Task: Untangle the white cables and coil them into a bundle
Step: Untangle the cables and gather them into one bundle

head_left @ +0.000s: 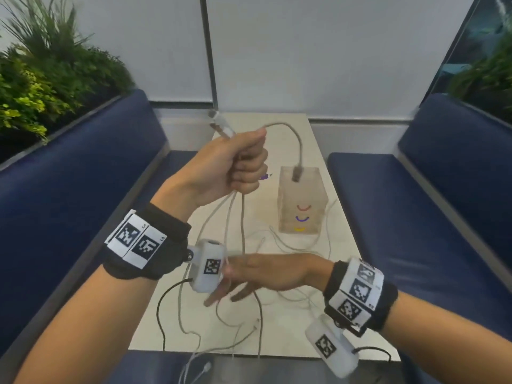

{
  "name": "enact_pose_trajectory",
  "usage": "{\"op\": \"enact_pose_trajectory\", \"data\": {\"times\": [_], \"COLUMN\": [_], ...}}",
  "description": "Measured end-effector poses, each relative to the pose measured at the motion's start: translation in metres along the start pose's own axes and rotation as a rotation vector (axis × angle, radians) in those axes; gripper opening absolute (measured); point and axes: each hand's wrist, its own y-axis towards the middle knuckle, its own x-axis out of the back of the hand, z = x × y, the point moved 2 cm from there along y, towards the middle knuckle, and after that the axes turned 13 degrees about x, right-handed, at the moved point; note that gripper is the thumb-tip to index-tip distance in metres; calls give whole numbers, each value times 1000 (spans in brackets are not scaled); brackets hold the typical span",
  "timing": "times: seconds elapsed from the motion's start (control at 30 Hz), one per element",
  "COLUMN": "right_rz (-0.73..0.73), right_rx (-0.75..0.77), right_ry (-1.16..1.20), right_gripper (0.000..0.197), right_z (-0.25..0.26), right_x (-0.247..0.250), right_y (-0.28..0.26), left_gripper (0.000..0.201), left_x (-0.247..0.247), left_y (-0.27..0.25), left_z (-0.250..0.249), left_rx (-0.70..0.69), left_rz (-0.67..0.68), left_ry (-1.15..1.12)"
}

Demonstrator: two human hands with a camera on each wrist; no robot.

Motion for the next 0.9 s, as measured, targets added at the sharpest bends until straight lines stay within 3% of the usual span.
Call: {"op": "enact_pose_trajectory", "data": {"times": [0.07,0.13,0.17,0.23,0.33,0.4,0.43,0.5,0.57,0.63,0.67,0.73,0.83,0.9], "right_rz": [165,251,211,-36,-520,-670,-694,-692,-571,-416,-379,-408,-400,-330], "right_rx": [-131,-286,-331,-319,-278,-207,-157,-153,-331,-543,-576,-458,-351,-483], "right_ry": [-121,-20,126,237,-191,-432,-535,-823,-1177,-1331,-1302,-1081,-562,-396], "right_gripper": [48,62,67,58,32,19,15,34,61,57,46,33,55,72], "right_z": [-28,-58,-72,-100,-133,-146,-150,-158,-163,-168,-167,-163,-137,-125], "right_x": [7,25,38,68,102,105,103,96,94,101,107,119,129,130], "right_y": [-7,-22,-28,-30,-14,9,24,52,72,82,81,74,60,50], "left_gripper": [42,41,41,41,46,51,52,55,61,67,67,66,57,52], "left_x": [13,25,30,36,36,34,33,30,28,29,31,38,56,67], "left_y": [-3,-8,-10,-16,-17,-10,-7,-2,-1,-5,-8,-13,-17,-16], "left_z": [1,2,4,9,23,39,49,70,90,105,110,119,131,137], "left_rx": [-28,-44,-44,-19,59,68,55,29,44,72,83,104,107,117], "left_rz": [-75,-118,-130,-144,-235,-358,-428,-535,-589,-609,-613,-628,-654,-670], "left_ry": [-51,-63,-58,-45,-1,40,52,51,54,44,36,33,7,-10]}}
